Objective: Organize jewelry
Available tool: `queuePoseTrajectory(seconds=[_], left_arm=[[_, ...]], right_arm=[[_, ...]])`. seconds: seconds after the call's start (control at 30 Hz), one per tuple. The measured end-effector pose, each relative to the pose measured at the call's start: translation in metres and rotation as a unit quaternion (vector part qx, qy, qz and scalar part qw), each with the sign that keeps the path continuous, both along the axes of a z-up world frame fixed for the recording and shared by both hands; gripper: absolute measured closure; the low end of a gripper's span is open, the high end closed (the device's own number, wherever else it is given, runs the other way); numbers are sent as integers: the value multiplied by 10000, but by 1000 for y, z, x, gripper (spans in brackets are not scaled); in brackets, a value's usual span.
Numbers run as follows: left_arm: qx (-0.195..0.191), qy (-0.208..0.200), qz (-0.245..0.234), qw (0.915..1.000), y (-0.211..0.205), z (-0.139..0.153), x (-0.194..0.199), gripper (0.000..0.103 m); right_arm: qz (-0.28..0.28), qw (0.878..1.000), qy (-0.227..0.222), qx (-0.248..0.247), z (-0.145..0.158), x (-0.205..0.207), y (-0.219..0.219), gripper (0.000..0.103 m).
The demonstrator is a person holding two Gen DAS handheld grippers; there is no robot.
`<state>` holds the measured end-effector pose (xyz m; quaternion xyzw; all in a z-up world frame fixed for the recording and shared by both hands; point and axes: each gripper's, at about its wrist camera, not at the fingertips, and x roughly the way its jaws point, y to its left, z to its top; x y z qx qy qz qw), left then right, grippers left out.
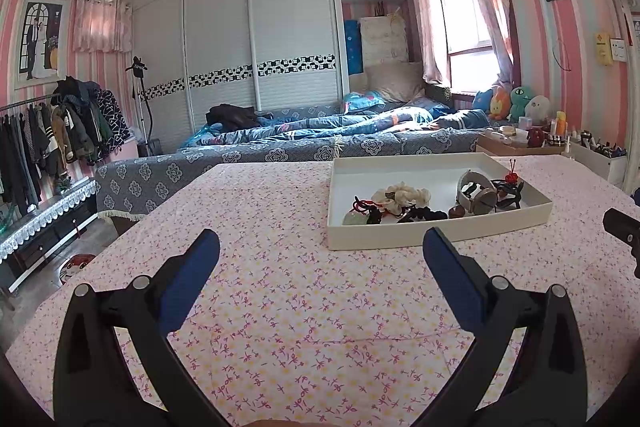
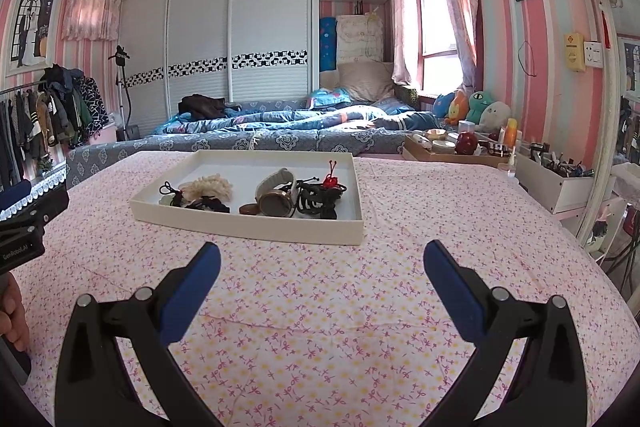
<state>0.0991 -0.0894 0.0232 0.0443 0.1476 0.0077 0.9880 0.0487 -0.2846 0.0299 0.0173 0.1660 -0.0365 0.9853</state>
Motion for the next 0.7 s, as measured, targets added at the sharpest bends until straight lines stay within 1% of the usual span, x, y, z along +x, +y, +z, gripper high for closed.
queuePoseTrajectory(seconds=[0.7], left_arm=[[25, 13, -2, 10000, 0, 0, -1, 3]], right_arm=[[3, 10000, 31, -11, -1, 3, 2, 2]])
